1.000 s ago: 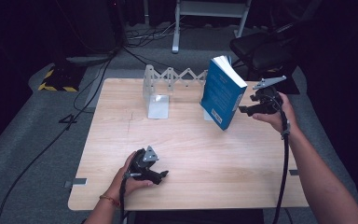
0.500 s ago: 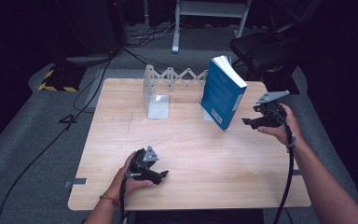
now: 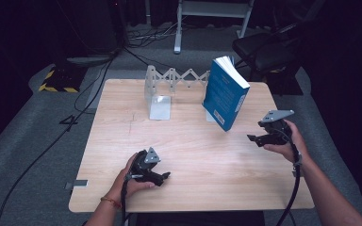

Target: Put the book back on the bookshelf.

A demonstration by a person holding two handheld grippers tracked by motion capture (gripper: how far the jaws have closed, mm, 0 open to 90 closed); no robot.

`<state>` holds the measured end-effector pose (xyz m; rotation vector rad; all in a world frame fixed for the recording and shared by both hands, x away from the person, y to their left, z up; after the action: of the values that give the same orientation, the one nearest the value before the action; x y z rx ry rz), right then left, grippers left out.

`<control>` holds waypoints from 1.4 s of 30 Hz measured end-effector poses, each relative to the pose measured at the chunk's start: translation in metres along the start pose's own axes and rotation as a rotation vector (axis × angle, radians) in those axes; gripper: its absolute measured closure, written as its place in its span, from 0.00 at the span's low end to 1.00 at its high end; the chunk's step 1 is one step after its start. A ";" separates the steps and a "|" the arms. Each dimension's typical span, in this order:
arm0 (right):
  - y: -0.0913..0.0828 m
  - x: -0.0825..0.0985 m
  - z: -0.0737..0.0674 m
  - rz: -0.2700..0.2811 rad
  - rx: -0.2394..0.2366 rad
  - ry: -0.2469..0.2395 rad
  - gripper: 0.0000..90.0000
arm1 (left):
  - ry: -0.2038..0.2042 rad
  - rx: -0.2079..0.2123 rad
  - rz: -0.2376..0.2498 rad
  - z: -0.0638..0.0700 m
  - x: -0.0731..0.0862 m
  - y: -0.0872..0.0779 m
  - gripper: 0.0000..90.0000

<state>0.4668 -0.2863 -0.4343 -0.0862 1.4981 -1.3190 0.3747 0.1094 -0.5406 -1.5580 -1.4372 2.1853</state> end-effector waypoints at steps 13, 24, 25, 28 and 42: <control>0.004 0.049 -0.013 0.027 -0.019 0.002 0.30 | 0.000 0.000 0.000 0.000 0.000 0.000 0.15; 0.001 0.098 -0.013 0.042 -0.025 0.048 0.30 | 0.000 0.000 0.000 0.000 0.000 0.000 0.15; 0.000 0.102 -0.012 0.043 -0.020 0.050 0.30 | 0.000 0.000 0.000 0.000 0.000 0.000 0.15; -0.003 0.119 -0.010 0.048 -0.016 0.070 0.30 | 0.000 0.000 0.000 0.000 0.000 0.000 0.15; -0.015 0.175 -0.007 0.108 -0.027 0.228 0.24 | 0.000 0.000 0.000 0.000 0.000 0.000 0.15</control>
<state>0.3813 -0.4007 -0.5371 0.1306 1.6881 -1.2536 0.3746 0.1094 -0.5406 -1.5580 -1.4370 2.1858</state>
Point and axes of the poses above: each handheld gripper's, and its own axes: y roughly forward along the jaws, x roughly out of its underside, z roughly to its right, the point moved 5 cm from there along y, roughly forward along the jaws, and after that the axes turned 1 degree about -y, right-handed, at the moved point
